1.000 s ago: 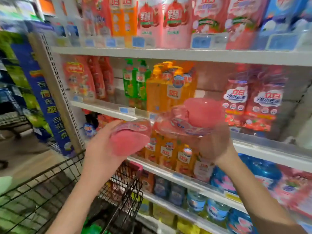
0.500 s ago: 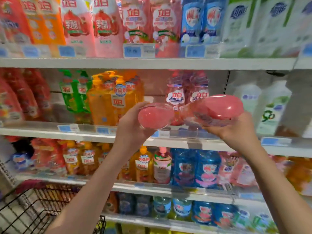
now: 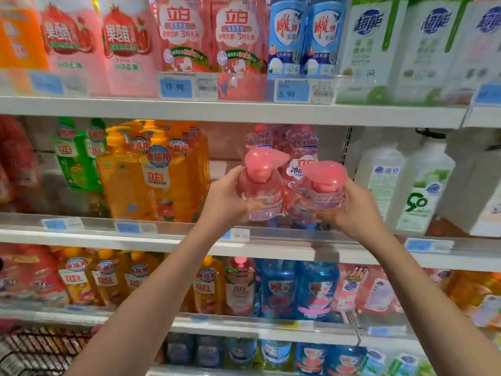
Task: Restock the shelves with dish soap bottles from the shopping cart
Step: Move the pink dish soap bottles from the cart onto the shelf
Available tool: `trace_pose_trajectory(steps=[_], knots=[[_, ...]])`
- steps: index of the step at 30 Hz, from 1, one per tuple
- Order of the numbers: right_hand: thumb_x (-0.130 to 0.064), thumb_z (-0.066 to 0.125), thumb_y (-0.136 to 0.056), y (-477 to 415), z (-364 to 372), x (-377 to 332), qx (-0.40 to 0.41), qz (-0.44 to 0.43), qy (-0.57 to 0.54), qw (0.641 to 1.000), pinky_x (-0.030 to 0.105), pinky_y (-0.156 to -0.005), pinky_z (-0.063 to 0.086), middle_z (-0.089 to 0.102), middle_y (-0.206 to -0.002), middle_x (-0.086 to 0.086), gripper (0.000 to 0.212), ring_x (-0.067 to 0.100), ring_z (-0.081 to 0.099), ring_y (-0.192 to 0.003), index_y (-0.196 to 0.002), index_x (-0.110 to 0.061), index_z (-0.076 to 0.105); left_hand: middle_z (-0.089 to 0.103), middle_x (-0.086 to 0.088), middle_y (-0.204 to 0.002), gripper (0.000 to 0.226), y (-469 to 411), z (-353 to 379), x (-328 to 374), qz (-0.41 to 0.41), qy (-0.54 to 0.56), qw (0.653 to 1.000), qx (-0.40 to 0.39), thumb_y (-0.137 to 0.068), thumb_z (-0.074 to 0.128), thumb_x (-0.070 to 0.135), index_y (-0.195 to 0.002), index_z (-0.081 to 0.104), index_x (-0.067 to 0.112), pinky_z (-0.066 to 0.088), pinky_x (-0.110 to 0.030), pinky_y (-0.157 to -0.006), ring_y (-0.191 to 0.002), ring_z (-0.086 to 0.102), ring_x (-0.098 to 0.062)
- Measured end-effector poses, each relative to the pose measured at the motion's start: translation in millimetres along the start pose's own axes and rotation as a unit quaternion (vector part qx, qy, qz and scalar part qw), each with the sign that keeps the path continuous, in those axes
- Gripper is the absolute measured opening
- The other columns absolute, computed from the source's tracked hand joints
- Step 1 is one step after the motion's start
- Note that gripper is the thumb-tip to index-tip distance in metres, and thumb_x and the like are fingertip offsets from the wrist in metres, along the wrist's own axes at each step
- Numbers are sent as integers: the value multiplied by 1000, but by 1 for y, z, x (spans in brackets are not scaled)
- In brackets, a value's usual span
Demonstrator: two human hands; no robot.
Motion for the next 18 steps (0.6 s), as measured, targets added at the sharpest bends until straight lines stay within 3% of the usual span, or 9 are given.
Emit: trace_pose_trajectory(steps=[3, 6, 12, 18], knots=[[-2, 86, -61, -10, 5, 19, -16, 27, -16, 999, -4, -61, 37, 58, -85, -22, 64, -15, 52, -75, -117, -16, 58, 66, 8, -100, 53, -16, 6, -18, -43, -3, 999, -7, -65, 86, 14, -110, 58, 17, 54, -26, -83, -90, 61, -6], [-2, 85, -61, -20, 10, 35, -28, 51, -38, 998, 3, -62, 41, 62, -88, -16, 62, -5, 58, -79, -111, -22, 56, 64, 7, -98, 50, -27, 13, -34, -81, -11, 996, -24, -65, 85, 13, -106, 57, 16, 55, -33, -85, -90, 62, -10], [-5, 87, -55, -45, 15, 58, -66, 105, -79, 989, 32, -79, 54, 70, -96, -4, 65, 14, 68, -87, -111, -17, 56, 64, 7, -99, 69, -46, 18, -44, -108, 0, 992, -64, -68, 82, 10, -130, 51, 12, 55, -31, -82, -90, 63, -11], [-2, 85, -58, -66, 25, 75, -90, 153, -130, 975, 38, -85, 54, 68, -107, 2, 72, 20, 67, -95, -121, -14, 51, 68, 2, -103, 59, -67, 23, -52, -122, 27, 983, -136, -69, 80, 4, -122, 58, 16, 56, -27, -74, -93, 66, -13]])
Point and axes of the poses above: each hand's wrist, its own y-axis away from the middle knuckle, its own z-axis out of the palm, x = y × z, the point moved 9 cm from there along -y, towards the middle knuckle
